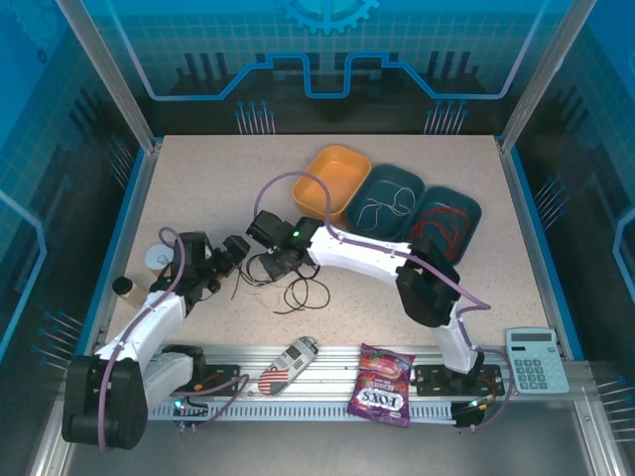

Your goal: Untangle the cables

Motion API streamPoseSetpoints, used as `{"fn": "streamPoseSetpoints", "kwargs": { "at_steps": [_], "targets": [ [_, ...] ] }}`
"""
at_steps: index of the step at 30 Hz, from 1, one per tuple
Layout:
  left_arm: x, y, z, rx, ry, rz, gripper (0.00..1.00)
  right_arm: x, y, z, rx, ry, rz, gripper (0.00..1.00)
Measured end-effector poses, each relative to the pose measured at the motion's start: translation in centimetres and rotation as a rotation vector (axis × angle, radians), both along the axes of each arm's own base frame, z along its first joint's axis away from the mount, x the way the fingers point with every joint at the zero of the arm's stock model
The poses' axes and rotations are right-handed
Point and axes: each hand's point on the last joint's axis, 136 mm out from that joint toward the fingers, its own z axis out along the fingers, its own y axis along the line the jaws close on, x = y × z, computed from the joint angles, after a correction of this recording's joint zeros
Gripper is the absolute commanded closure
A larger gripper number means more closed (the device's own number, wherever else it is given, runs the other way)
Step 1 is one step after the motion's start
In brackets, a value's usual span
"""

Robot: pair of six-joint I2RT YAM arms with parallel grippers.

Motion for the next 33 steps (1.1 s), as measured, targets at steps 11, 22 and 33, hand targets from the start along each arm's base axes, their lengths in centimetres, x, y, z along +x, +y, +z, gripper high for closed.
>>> {"fn": "streamPoseSetpoints", "kwargs": {
  "at_steps": [11,22,33],
  "targets": [
    [0.7,-1.0,0.1,-0.041,-0.024,-0.039,0.01,1.2,-1.7,7.4,0.052,-0.17,-0.008,1.0],
    [0.7,-1.3,-0.1,-0.044,-0.019,-0.051,0.01,2.8,-6.7,12.8,0.067,-0.292,-0.107,1.0],
    [0.6,-2.8,-0.5,-0.045,-0.008,-0.1,0.01,4.8,-14.9,16.9,0.08,-0.388,-0.255,1.0]
  ]
}}
